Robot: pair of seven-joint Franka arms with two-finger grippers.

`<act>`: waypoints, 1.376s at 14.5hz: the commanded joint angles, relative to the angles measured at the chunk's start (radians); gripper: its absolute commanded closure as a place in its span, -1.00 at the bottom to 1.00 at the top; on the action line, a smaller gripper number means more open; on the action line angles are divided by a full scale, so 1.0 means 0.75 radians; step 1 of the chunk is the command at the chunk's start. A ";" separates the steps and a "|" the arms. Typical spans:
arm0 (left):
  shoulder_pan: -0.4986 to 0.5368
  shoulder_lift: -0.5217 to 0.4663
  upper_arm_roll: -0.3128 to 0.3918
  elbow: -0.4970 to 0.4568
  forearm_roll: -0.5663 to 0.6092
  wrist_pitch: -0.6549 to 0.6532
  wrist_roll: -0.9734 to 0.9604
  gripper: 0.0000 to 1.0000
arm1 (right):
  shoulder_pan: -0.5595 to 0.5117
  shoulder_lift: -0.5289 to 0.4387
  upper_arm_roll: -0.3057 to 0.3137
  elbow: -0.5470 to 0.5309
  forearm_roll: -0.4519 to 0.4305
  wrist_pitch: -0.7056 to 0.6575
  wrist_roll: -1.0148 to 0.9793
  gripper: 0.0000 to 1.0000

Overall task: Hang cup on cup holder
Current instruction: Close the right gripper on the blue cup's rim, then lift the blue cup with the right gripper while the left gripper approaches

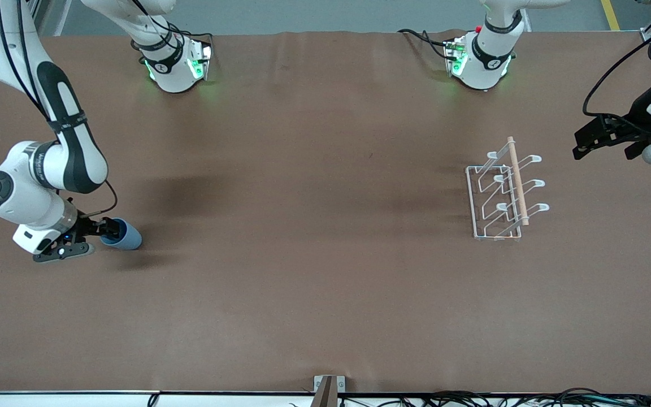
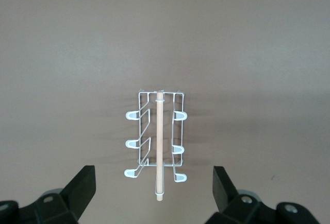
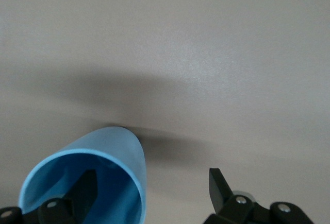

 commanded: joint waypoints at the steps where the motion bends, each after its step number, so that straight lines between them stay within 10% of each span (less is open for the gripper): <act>1: -0.004 0.008 -0.006 0.016 0.028 -0.009 0.001 -1.00 | -0.017 0.020 0.009 -0.001 0.026 0.016 -0.019 0.51; 3: -0.004 0.008 -0.006 0.014 0.028 -0.011 0.003 -1.00 | -0.013 0.020 0.011 0.001 0.026 -0.001 -0.007 0.99; 12: -0.012 0.017 -0.006 0.014 0.028 -0.013 0.003 -1.00 | 0.040 -0.113 0.035 0.216 0.038 -0.507 -0.019 0.99; 20: -0.016 0.017 -0.010 0.022 0.028 -0.013 0.016 -1.00 | 0.069 -0.287 0.272 0.208 0.939 -0.884 0.216 0.99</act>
